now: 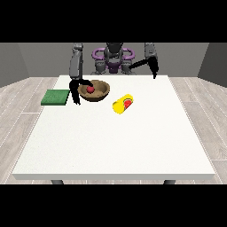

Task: Pick the cup and pour the ball into the bowl, then pick the bowl and place it on the pad

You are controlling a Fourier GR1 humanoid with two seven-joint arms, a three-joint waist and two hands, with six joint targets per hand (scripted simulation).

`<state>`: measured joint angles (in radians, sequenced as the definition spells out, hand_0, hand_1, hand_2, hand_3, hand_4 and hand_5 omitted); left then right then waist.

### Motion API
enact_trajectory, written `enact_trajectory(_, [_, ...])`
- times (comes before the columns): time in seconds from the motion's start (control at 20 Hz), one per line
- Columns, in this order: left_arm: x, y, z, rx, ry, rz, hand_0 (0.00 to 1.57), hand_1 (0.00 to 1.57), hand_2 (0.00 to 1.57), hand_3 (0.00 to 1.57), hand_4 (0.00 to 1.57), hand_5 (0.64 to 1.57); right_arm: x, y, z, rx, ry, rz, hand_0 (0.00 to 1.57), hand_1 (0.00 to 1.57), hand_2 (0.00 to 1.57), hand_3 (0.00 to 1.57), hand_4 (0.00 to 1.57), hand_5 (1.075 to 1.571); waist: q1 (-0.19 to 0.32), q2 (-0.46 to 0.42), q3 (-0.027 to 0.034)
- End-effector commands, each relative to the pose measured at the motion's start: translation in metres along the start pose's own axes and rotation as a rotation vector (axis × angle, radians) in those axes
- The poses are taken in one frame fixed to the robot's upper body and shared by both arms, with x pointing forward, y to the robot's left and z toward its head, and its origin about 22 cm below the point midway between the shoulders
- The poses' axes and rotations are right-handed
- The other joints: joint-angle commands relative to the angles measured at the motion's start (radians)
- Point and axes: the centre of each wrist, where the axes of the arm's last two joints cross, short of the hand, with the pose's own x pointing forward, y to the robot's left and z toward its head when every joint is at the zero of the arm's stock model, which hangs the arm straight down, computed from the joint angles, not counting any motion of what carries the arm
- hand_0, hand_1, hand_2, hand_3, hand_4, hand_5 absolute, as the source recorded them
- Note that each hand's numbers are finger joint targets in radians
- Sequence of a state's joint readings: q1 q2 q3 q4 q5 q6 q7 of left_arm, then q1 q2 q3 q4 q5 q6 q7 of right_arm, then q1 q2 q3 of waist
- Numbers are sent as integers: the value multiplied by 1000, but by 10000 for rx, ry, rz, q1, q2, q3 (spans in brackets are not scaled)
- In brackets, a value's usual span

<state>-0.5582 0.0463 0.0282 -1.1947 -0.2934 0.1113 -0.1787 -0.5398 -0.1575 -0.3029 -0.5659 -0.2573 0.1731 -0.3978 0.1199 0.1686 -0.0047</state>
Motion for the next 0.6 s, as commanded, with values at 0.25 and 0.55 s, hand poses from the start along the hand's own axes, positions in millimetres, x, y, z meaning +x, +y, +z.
enact_trajectory(0.25, [19,20,-14,79,-670,247,0,0,0,0,0,1568,-33,-14,26,-1287,1958,2009,1571,1571,1571,1571,1045,1553,445,602,43])
enact_trajectory(0.55, [-16,29,6,489,284,259,0,0,0,0,0,1570,0,0,-2,-1599,2218,2724,1571,1571,1571,1571,1025,1554,-31,-197,38])
